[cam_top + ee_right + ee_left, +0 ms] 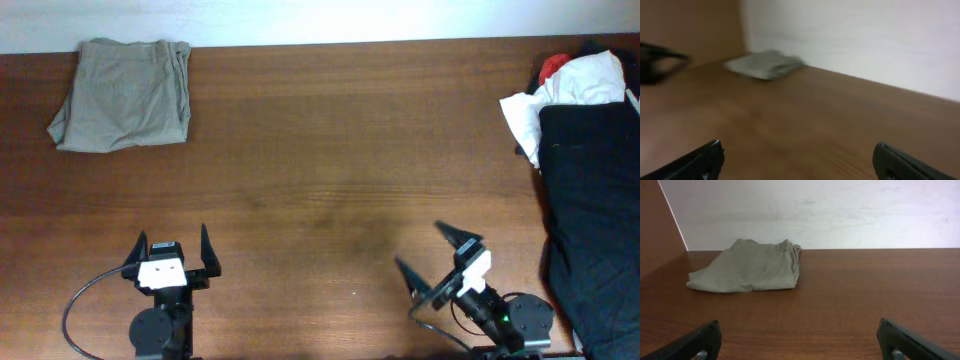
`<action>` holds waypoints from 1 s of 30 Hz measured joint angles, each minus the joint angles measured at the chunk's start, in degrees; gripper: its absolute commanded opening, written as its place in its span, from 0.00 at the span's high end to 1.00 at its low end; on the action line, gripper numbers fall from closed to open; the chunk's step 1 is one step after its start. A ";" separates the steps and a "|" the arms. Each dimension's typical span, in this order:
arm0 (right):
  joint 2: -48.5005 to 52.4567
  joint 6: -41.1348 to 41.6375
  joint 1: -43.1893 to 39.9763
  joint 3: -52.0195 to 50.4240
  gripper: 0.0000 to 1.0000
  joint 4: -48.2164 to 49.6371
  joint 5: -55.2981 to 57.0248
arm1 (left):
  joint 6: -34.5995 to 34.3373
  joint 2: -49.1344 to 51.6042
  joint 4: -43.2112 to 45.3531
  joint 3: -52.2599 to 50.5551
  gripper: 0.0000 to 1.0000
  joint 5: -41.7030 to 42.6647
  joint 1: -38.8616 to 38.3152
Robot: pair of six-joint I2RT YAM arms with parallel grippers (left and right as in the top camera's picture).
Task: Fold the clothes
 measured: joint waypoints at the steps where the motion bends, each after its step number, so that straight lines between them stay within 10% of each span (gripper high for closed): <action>1: 0.02 0.96 0.00 0.00 0.01 2.97 -5.05 | 0.00 0.00 -0.02 0.00 0.01 0.00 0.00; 5: 0.11 6.08 0.00 0.24 0.01 21.79 -8.79 | 0.02 -0.07 -0.07 0.00 0.01 0.02 0.11; 10: 6.69 6.84 0.00 9.90 0.01 17.81 1.07 | 0.02 -0.09 -0.09 0.00 0.01 0.04 0.11; 20: 84.02 -6.29 -11.28 85.44 0.02 -33.35 29.57 | 0.22 -0.17 -0.26 0.09 0.01 0.07 0.20; 30: 114.01 -7.19 -20.74 92.32 0.01 -29.59 45.42 | 0.22 -0.22 -0.24 0.09 0.01 0.07 0.20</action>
